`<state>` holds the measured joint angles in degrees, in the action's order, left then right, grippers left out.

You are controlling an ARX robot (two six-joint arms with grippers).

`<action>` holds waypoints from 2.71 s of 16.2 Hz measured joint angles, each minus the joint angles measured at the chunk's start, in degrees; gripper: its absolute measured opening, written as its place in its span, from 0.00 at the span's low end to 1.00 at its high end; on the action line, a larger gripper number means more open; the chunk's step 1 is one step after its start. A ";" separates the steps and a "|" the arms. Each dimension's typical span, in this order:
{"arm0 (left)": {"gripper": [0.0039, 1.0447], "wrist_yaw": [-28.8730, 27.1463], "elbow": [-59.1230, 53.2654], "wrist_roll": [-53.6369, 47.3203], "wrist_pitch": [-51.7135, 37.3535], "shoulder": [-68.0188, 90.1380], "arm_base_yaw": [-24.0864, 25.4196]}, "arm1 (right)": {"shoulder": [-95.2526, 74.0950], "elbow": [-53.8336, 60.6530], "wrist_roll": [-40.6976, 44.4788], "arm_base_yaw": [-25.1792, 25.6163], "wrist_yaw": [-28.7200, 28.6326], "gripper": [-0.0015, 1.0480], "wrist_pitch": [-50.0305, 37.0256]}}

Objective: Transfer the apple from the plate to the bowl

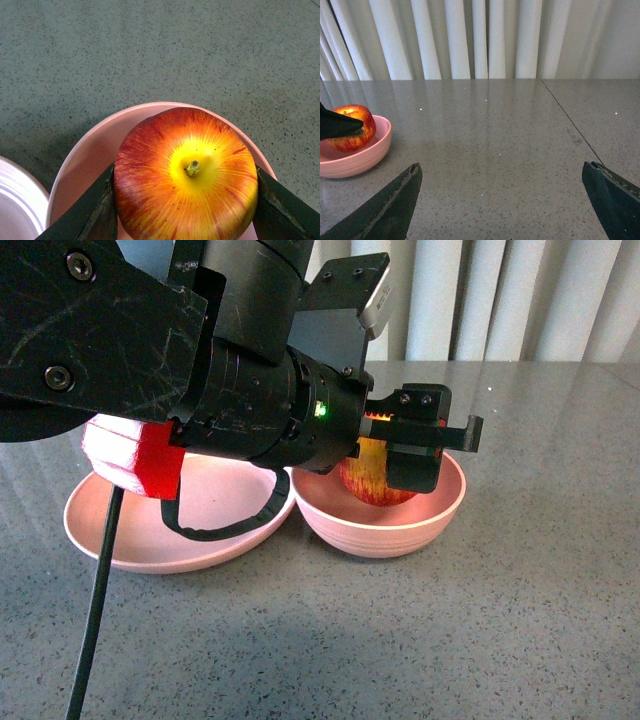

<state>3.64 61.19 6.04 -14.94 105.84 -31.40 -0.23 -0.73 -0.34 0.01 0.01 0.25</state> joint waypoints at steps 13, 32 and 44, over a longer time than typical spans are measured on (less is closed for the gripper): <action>0.94 -0.11 -0.61 1.05 -2.16 -7.45 0.81 | 0.00 0.00 0.00 0.00 0.00 0.94 0.00; 0.01 -14.53 -47.28 -5.07 -17.64 -59.32 20.76 | 0.00 0.00 0.00 0.00 0.00 0.94 0.00; 0.01 -3.65 -58.58 -5.22 -7.28 -80.81 31.23 | 0.00 0.00 0.00 0.00 0.00 0.94 0.00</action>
<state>-0.01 2.61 0.82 -22.22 25.04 -0.16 -0.23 -0.73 -0.34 0.01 0.01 0.25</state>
